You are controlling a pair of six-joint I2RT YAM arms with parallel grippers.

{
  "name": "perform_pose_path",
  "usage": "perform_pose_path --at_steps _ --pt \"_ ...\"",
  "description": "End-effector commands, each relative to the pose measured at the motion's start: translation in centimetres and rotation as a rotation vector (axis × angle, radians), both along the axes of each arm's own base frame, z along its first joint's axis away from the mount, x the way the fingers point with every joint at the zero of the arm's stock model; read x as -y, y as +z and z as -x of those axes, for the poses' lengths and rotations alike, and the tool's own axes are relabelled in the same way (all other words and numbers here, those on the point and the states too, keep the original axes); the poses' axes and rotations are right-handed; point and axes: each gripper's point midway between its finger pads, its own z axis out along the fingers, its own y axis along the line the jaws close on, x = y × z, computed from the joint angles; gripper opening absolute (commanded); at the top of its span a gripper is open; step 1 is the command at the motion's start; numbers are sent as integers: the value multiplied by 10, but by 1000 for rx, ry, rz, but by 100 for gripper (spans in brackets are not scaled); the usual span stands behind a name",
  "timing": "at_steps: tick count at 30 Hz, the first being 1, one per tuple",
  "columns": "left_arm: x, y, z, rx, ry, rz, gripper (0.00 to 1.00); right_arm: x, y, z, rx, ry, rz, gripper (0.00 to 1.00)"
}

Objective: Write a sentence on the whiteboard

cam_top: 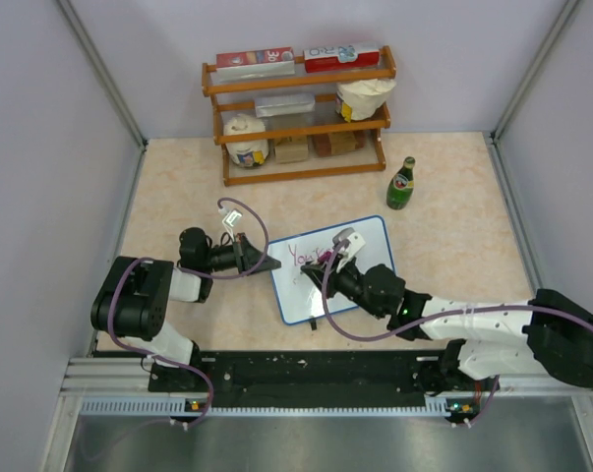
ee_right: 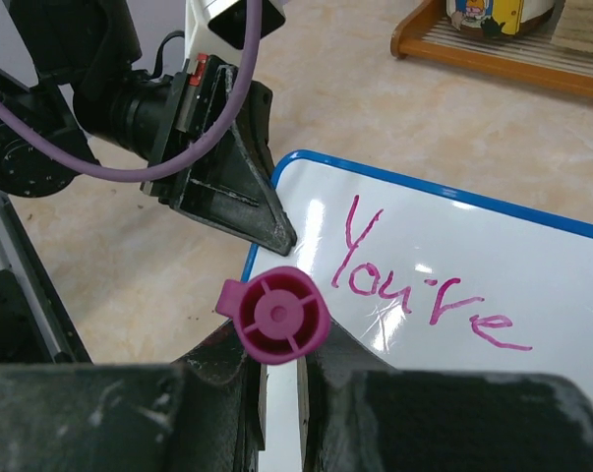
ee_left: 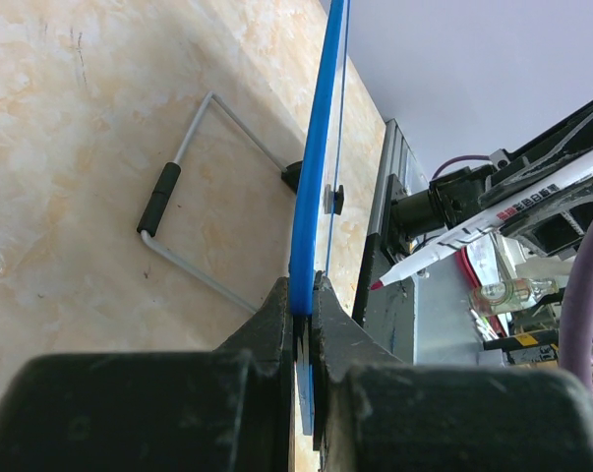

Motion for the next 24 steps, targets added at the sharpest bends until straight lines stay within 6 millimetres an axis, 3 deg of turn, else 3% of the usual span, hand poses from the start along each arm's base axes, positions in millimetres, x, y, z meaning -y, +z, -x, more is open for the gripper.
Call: perform_pose_path --at_steps 1,24 --pt "-8 -4 -20 81 89 -27 0 -12 38 0 41 11 -77 0" --pt "-8 -4 -19 80 86 -26 0 -16 3 -12 -12 -47 1 0"
